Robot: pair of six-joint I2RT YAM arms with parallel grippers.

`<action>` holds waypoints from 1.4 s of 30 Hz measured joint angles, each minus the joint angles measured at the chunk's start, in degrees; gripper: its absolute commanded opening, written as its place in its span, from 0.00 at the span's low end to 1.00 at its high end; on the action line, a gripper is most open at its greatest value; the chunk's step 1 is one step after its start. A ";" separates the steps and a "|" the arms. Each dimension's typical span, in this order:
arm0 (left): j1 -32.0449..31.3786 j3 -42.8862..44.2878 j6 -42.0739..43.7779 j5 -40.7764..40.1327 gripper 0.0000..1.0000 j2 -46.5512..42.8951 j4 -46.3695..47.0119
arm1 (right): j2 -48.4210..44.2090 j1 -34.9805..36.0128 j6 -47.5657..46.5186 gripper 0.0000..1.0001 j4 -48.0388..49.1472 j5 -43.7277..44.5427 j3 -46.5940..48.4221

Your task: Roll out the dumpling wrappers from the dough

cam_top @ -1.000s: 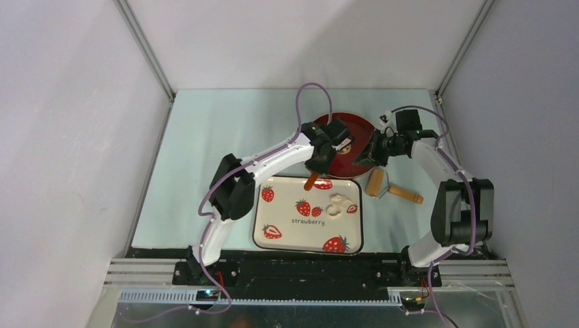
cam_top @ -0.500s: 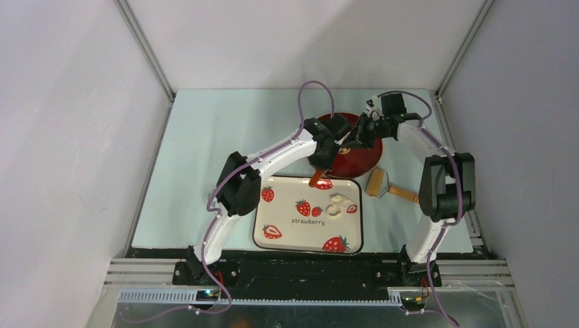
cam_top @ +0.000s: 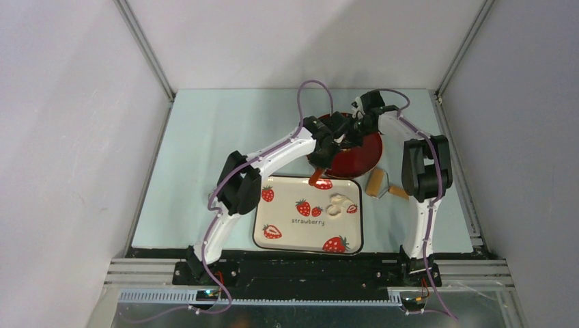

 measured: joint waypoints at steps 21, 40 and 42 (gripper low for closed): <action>0.39 1.27 0.55 0.85 0.00 3.17 -0.46 | 2.78 2.45 -4.70 0.00 -2.32 13.00 0.15; 0.37 1.27 1.53 -0.13 0.00 3.17 -0.96 | 3.93 3.89 -6.21 0.00 -2.58 20.06 2.43; 0.37 1.27 1.57 -0.15 0.00 3.17 -0.96 | 4.13 3.89 -6.25 0.00 -2.60 20.55 2.62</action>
